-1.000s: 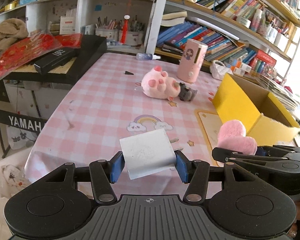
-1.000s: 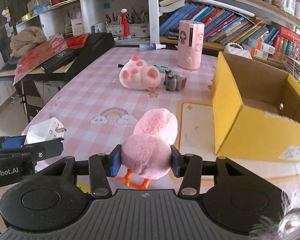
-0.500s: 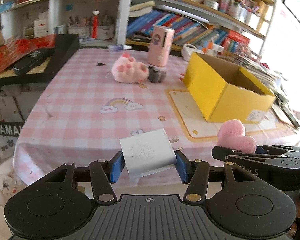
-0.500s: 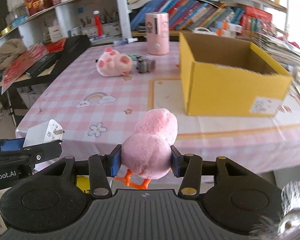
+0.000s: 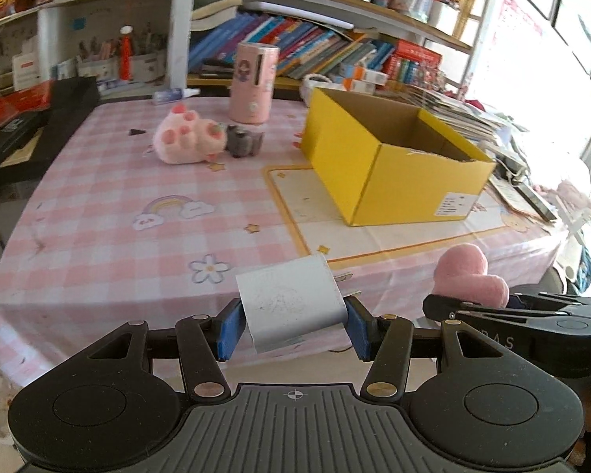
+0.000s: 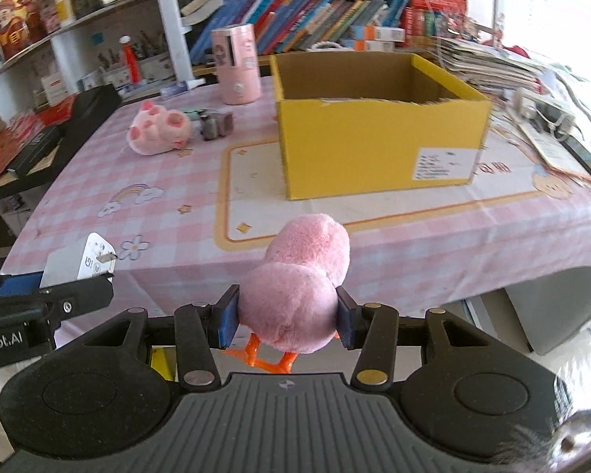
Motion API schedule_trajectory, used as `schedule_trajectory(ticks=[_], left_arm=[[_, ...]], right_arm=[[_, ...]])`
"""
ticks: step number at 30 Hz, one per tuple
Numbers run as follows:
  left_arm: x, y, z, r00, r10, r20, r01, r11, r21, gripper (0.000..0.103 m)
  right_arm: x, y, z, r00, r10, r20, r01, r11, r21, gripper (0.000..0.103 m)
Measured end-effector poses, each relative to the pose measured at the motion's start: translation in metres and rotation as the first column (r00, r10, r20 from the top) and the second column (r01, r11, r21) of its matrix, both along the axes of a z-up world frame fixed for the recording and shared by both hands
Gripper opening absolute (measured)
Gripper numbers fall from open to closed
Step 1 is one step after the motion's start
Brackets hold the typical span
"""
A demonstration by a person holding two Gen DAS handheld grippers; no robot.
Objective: Organize objects
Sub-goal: 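Lift the charger and pink plush and carry them toward the yellow box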
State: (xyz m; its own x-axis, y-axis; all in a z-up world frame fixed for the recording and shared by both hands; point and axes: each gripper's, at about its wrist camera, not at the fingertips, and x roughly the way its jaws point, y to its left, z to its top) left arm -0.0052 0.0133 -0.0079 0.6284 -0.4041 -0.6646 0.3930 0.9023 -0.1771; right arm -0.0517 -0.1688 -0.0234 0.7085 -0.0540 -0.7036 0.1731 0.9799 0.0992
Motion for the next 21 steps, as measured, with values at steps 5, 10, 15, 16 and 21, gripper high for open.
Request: schedule_trajectory(ticks=[5, 10, 15, 16, 21], left_arm=[[0.003, -0.023, 0.001, 0.997, -0.076, 0.006, 0.076, 0.997, 0.005, 0.053], [0.005, -0.046, 0.001, 0.99, -0.142, 0.008, 0.142, 0.99, 0.01, 0.053], [0.008, -0.058, 0.004, 0.986, -0.168, 0.025, 0.167, 0.986, 0.017, 0.053], [0.009, -0.059, 0.005, 0.985, -0.168, 0.029, 0.167, 0.986, 0.017, 0.053], [0.014, -0.064, 0.006, 0.985, -0.169, 0.034, 0.169, 0.985, 0.022, 0.053]], right_arm=[[-0.011, -0.019, 0.001, 0.997, -0.071, 0.006, 0.071, 0.997, 0.002, 0.045], [-0.02, -0.04, 0.001, 0.989, -0.145, 0.005, 0.145, 0.989, 0.008, 0.045], [-0.022, -0.057, 0.001, 0.981, -0.195, 0.002, 0.195, 0.981, 0.022, 0.045], [-0.021, -0.059, 0.002, 0.98, -0.198, 0.004, 0.198, 0.98, 0.023, 0.045], [-0.014, -0.065, 0.001, 0.982, -0.187, -0.001, 0.187, 0.982, 0.025, 0.045]])
